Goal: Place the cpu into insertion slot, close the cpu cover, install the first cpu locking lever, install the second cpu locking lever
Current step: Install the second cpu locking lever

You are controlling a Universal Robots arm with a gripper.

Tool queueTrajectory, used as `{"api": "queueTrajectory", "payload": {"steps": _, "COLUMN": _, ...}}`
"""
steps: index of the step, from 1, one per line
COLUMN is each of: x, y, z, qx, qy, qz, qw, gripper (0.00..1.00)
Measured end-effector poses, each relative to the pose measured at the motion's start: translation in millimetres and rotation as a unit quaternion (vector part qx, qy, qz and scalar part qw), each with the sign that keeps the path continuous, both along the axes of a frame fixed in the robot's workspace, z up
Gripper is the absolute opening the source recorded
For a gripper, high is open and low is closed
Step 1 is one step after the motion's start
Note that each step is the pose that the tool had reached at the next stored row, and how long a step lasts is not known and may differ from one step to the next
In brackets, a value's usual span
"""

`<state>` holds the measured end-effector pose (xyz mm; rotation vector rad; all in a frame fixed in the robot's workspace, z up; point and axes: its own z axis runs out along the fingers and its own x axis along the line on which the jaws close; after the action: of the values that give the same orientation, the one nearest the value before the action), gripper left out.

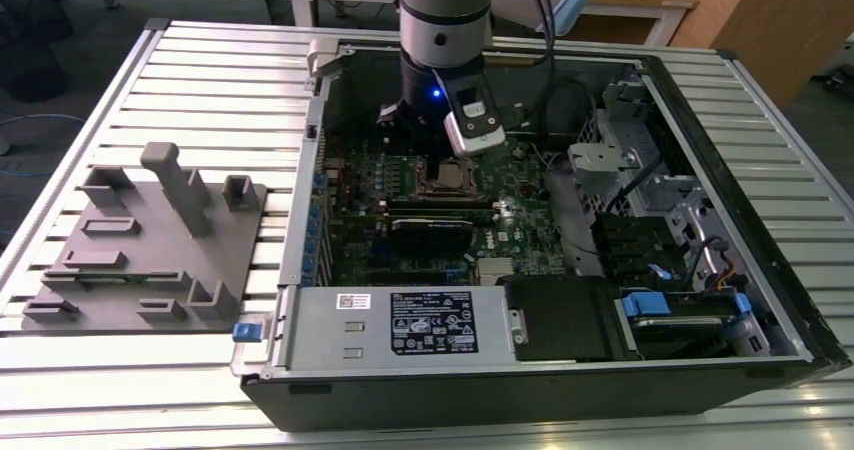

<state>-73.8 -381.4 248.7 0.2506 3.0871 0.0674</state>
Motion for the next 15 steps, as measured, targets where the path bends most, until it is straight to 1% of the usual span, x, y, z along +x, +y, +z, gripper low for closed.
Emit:
{"api": "queueTrajectory", "payload": {"steps": 4, "x": 0.0, "y": 0.0, "z": 0.0, "qx": 0.0, "qy": 0.0, "qz": 0.0, "qw": 1.0, "gripper": 0.11}}
{"api": "queueTrajectory", "payload": {"steps": 8, "x": 0.0, "y": 0.0, "z": -3.4, "qx": -0.0001, "qy": 0.0, "qz": 0.0, "qw": 1.0, "gripper": 0.11}}
{"api": "queueTrajectory", "payload": {"steps": 12, "x": 0.0, "y": 0.0, "z": -3.5, "qx": -0.0003, "qy": 0.0, "qz": 0.0, "qw": 1.0, "gripper": 0.11}}
{"api": "queueTrajectory", "payload": {"steps": 15, "x": 0.0, "y": 0.0, "z": -7.7, "qx": -0.0002, "qy": 0.0, "qz": 0.0, "qw": 1.0, "gripper": 0.11}}
